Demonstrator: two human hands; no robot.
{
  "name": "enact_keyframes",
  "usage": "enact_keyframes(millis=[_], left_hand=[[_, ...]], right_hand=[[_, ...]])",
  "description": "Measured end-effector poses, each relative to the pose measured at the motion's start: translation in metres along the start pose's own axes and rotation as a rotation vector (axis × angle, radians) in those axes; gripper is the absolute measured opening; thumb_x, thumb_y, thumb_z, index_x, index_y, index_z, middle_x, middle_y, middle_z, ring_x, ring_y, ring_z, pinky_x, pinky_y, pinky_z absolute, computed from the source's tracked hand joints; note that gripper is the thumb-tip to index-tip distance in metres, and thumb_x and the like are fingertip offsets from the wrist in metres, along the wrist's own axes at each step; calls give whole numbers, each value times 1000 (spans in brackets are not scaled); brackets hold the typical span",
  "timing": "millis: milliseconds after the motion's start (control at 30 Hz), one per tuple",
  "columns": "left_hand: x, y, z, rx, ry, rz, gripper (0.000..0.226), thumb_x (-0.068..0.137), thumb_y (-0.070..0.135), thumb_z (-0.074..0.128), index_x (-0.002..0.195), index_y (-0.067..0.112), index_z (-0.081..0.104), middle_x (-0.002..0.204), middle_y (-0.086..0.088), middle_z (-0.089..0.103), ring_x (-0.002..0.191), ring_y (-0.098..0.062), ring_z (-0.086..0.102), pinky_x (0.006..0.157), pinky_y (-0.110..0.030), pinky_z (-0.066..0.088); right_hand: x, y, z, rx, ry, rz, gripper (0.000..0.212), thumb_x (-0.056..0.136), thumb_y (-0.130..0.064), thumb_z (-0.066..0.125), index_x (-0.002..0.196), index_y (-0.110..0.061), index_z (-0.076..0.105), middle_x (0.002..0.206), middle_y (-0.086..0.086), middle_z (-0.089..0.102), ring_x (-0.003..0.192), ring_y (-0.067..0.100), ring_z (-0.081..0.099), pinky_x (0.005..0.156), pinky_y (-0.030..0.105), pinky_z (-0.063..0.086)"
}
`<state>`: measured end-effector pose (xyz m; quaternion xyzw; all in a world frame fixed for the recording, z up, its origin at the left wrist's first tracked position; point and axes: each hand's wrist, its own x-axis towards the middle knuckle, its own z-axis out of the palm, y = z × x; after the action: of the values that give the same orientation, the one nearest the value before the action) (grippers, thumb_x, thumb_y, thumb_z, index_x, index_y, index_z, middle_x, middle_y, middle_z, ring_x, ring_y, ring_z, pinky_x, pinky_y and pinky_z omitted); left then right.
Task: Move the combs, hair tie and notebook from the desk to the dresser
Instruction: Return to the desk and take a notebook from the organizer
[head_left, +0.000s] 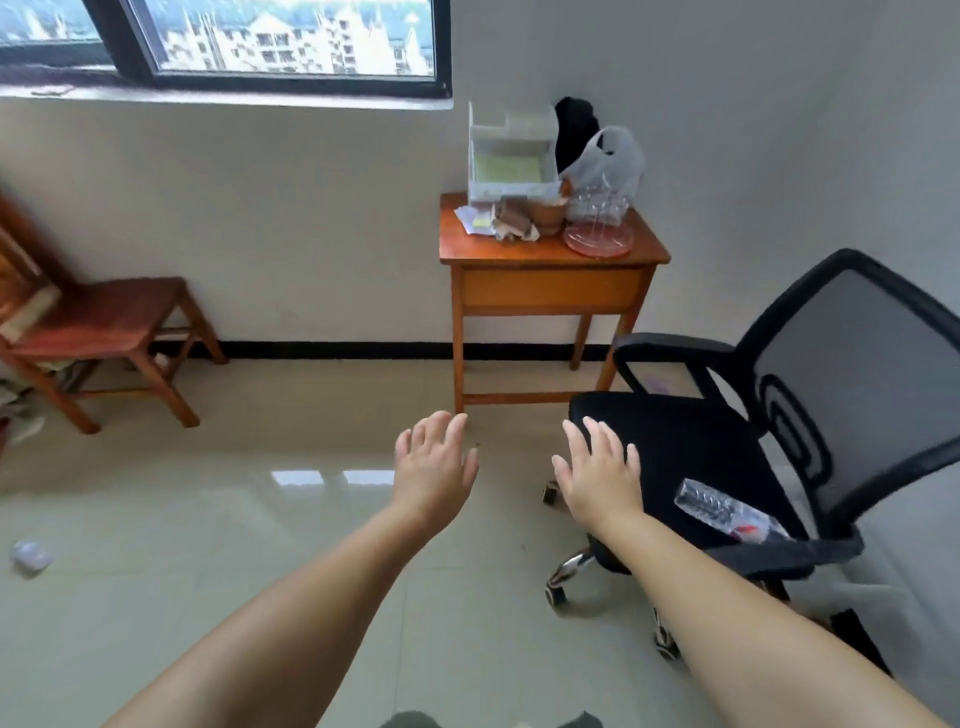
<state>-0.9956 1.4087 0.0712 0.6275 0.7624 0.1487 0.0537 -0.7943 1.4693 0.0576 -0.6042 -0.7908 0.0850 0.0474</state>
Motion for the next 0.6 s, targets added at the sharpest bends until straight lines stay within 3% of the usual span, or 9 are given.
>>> enact_keyframes(millis=[233, 300, 367, 433, 600], left_hand=[[164, -17, 21, -7, 63, -70, 48, 93, 35, 36, 138, 19, 30, 144, -5, 34, 134, -23, 27, 112, -39, 17], [181, -17, 16, -1, 35, -52, 49, 93, 37, 35, 138, 20, 28, 144, -5, 34, 134, -23, 28, 112, -39, 18], [309, -37, 29, 13, 27, -49, 50, 93, 38, 34, 139, 20, 28, 145, -5, 33, 135, -23, 27, 112, -39, 19], [334, -39, 25, -10, 7, -47, 50, 93, 37, 35, 139, 18, 29, 145, -7, 34, 135, -25, 28, 110, -39, 24], [485, -51, 4, -297, -35, -137, 47, 91, 34, 37, 135, 15, 35, 137, -10, 41, 123, -27, 39, 94, -43, 42]], right_hand=[[183, -10, -7, 12, 43, -108, 52, 97, -43, 25, 145, -26, 20, 156, 5, 21, 145, 23, 11, 116, 50, 9], [199, -16, -17, 26, 21, -131, 52, 97, -42, 26, 146, -26, 20, 156, 5, 20, 145, 23, 11, 117, 49, 9], [330, -28, -12, 48, 22, -75, 52, 97, -42, 26, 146, -25, 21, 156, 5, 21, 145, 23, 12, 117, 49, 11], [351, -28, -20, 61, 49, -70, 52, 97, -42, 28, 145, -24, 23, 156, 6, 22, 145, 23, 14, 117, 48, 15], [487, -45, -53, 177, 96, -18, 51, 96, -39, 31, 144, -21, 25, 155, 7, 23, 142, 25, 19, 111, 44, 28]])
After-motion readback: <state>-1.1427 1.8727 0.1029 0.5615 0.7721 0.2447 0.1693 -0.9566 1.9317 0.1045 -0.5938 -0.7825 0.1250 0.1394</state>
